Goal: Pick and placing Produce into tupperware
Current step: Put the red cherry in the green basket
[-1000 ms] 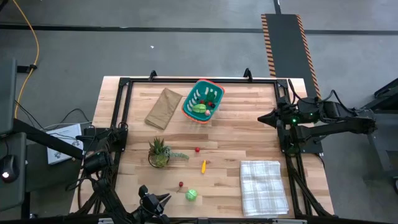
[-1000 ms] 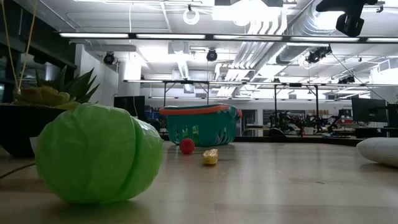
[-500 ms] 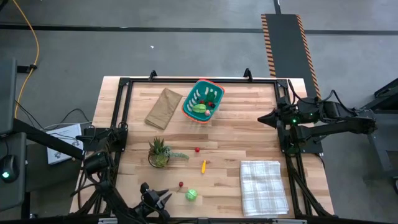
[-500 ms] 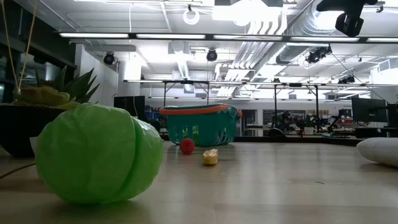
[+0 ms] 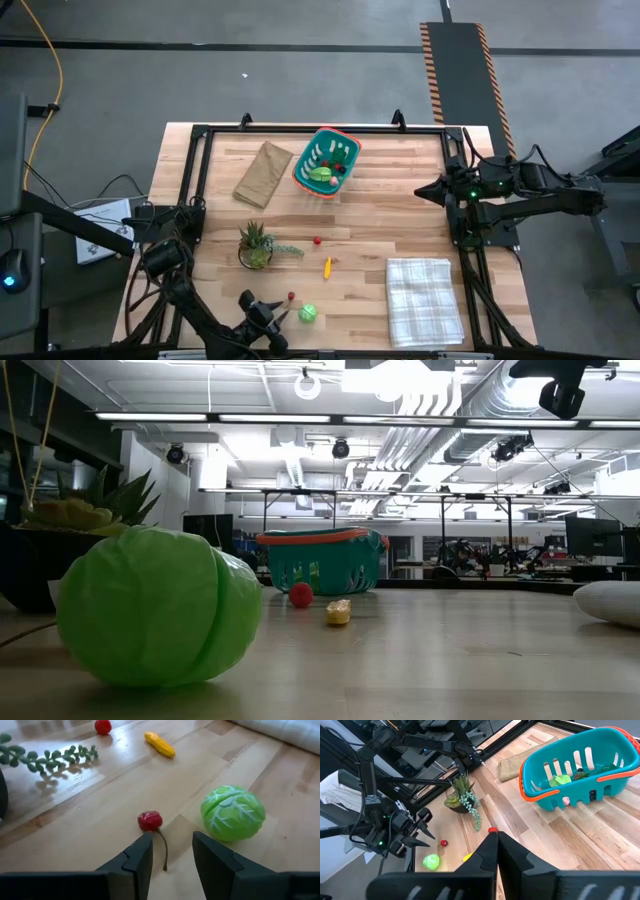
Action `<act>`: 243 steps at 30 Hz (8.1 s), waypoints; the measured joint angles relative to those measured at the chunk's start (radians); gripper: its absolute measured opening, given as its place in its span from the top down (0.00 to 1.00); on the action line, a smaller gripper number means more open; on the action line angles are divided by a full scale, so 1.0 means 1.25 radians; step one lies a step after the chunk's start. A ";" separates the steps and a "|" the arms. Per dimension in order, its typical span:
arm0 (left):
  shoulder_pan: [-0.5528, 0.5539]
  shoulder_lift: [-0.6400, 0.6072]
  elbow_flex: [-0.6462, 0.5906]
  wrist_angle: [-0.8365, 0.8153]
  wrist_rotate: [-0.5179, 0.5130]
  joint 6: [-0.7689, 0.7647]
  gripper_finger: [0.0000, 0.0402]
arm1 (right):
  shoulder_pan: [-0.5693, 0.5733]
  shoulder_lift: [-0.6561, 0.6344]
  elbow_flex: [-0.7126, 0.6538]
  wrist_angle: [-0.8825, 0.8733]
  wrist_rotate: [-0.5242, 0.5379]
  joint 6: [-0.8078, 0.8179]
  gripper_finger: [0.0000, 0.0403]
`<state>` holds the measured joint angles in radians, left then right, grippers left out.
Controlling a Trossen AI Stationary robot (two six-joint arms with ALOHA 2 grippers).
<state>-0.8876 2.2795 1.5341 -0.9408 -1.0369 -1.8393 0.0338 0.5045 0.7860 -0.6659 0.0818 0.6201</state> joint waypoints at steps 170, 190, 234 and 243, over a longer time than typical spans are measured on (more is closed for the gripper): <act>0.035 -0.026 -0.015 -0.055 0.049 0.023 1.00 | 0.000 0.000 0.000 -0.003 0.001 -0.027 1.00; 0.065 -0.329 0.088 -0.215 0.043 0.265 1.00 | 0.000 0.000 0.000 -0.003 0.002 -0.051 1.00; 0.833 -0.777 0.099 -0.056 0.447 1.318 1.00 | 0.000 0.165 0.000 0.314 -0.002 -0.099 1.00; 1.037 -0.767 0.098 0.010 0.727 1.437 1.00 | -0.001 0.178 0.000 0.380 0.048 -0.074 1.00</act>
<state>0.4091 1.3212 1.6565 -0.9287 -0.1275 -0.0428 0.0330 0.7267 0.7856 -0.1903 0.1419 0.5276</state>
